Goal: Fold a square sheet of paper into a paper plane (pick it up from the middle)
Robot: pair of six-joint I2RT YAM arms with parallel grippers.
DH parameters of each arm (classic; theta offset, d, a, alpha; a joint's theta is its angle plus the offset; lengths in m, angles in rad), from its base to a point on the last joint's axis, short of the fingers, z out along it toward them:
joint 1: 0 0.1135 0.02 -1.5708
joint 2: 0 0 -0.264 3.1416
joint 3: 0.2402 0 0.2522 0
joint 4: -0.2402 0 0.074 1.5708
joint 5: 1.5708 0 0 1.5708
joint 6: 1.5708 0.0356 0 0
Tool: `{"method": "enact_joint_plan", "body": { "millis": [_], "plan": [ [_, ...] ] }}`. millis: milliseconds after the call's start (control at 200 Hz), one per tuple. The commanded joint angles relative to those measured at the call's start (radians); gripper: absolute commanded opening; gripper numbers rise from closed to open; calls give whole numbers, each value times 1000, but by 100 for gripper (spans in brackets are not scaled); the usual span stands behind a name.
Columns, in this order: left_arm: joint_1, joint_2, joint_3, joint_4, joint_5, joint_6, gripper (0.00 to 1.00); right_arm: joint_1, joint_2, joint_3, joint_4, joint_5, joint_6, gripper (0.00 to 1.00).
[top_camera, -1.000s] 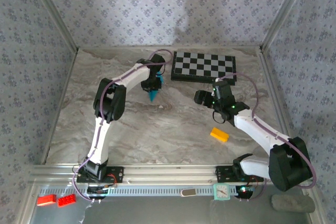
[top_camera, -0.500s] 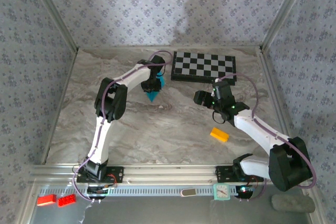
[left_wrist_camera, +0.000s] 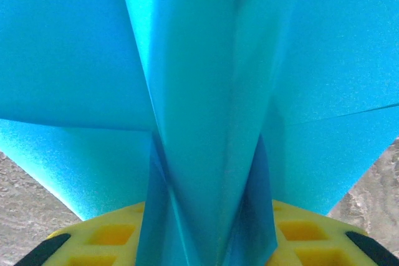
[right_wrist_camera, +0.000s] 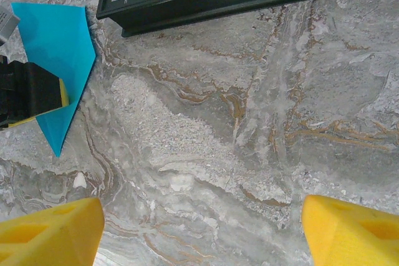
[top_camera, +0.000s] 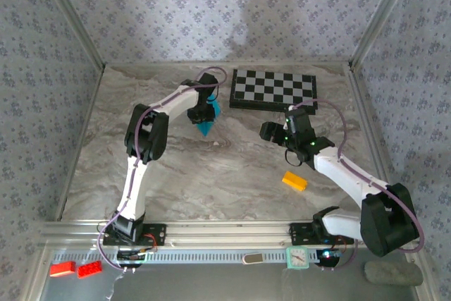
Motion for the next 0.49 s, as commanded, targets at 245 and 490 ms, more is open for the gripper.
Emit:
{"method": "enact_joint_plan", "body": {
  "millis": [245, 490],
  "plan": [
    [5, -30, 41, -42, 7, 15, 40, -4, 5, -5, -3, 8, 15, 85],
    [5, -118, 35, -45, -2, -4, 47, -6, -27, -1, -20, 51, 10, 85]
  ]
}}
